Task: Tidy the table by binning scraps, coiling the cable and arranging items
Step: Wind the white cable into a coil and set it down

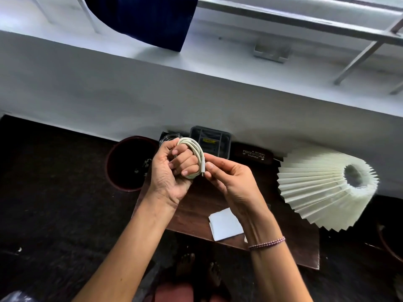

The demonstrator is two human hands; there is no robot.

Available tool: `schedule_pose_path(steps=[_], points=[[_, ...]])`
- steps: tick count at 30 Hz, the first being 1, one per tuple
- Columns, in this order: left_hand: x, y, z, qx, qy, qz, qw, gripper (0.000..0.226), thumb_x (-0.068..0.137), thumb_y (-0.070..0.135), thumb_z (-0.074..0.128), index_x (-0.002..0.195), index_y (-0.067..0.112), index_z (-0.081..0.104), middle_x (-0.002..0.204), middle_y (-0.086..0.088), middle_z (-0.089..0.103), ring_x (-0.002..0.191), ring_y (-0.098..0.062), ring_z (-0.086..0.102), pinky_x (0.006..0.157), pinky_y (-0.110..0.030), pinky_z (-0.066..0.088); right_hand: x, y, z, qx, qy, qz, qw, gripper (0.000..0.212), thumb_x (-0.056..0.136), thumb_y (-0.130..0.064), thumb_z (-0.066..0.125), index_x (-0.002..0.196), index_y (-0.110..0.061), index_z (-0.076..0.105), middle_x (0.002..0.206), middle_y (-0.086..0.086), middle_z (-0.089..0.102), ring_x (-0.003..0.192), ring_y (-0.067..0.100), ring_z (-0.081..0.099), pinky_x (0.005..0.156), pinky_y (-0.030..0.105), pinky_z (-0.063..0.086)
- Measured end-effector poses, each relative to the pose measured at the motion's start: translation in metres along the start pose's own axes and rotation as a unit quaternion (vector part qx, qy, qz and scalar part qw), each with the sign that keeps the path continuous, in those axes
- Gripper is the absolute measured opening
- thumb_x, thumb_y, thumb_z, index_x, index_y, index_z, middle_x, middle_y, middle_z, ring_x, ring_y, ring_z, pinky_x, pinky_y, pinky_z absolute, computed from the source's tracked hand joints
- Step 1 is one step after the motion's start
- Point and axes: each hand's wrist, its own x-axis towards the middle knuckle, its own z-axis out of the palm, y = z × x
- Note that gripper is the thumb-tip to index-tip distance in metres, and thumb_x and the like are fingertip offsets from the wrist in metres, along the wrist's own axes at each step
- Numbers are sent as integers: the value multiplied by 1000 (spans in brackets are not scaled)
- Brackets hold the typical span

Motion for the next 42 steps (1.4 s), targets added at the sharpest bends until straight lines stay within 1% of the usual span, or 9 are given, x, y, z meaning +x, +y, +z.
schedule_pose_path(steps=[7,13,15,18,21,24,28,34,42], points=[[0,-1,-2,15,-1,-23,1000,34,75,26,43,42,20,42,24,6,32,31,-10,8,29,-13,20,0,-3,-3,-33,-27,11,999,25,84,-1,60,106,-13,64,98,5,70,94,14,67,80,26,58],[-3,-4,-1,50,28,-23,998,36,75,27,43,39,21,41,22,7,30,31,-10,6,26,-13,19,-6,-3,1,-269,1,-86,959,27,85,-6,62,109,-18,67,101,2,74,96,11,68,86,38,57],[-3,-4,3,57,27,-21,998,37,75,27,43,39,21,40,22,7,29,30,-11,5,26,-13,18,-7,-4,-1,-245,-1,-97,965,24,84,-8,65,104,-20,69,100,3,74,96,12,69,85,37,57],[-4,-4,5,61,1,-43,997,39,76,29,43,39,21,42,22,6,31,31,-11,6,27,-13,18,-7,-7,-7,-85,-34,-52,994,20,81,-2,65,92,-17,73,89,2,76,87,15,70,73,28,59],[-7,-4,6,53,-18,-48,997,40,78,30,42,39,21,43,24,5,23,30,-11,8,28,-12,17,-6,-9,-11,1,-57,0,998,20,65,-12,71,85,-13,73,79,1,76,77,11,71,66,19,57],[-6,-7,5,40,-13,-40,998,42,78,30,41,37,21,42,33,6,11,30,-11,9,28,-11,18,-7,-2,-8,-2,-2,-12,1000,14,63,-15,73,77,-16,75,75,-1,76,75,7,70,66,15,56],[-5,-8,0,35,-2,-31,999,46,80,38,44,37,21,41,22,5,28,30,-11,8,28,-11,19,-13,11,-3,-95,68,-72,991,15,80,-10,67,80,-24,74,83,-5,75,82,4,67,73,15,52],[-6,-10,-4,18,1,-46,999,50,83,43,43,38,20,43,22,5,34,29,-10,10,27,-10,20,-21,8,-11,62,-17,19,998,16,73,-12,62,86,-11,72,81,-3,75,79,4,68,67,11,53],[-8,-15,1,-52,-77,-148,985,47,84,35,50,41,16,45,31,7,20,29,-6,17,28,-12,18,-15,5,-24,95,-60,137,984,16,59,-18,69,72,-13,77,69,-4,72,62,2,65,60,11,54]])
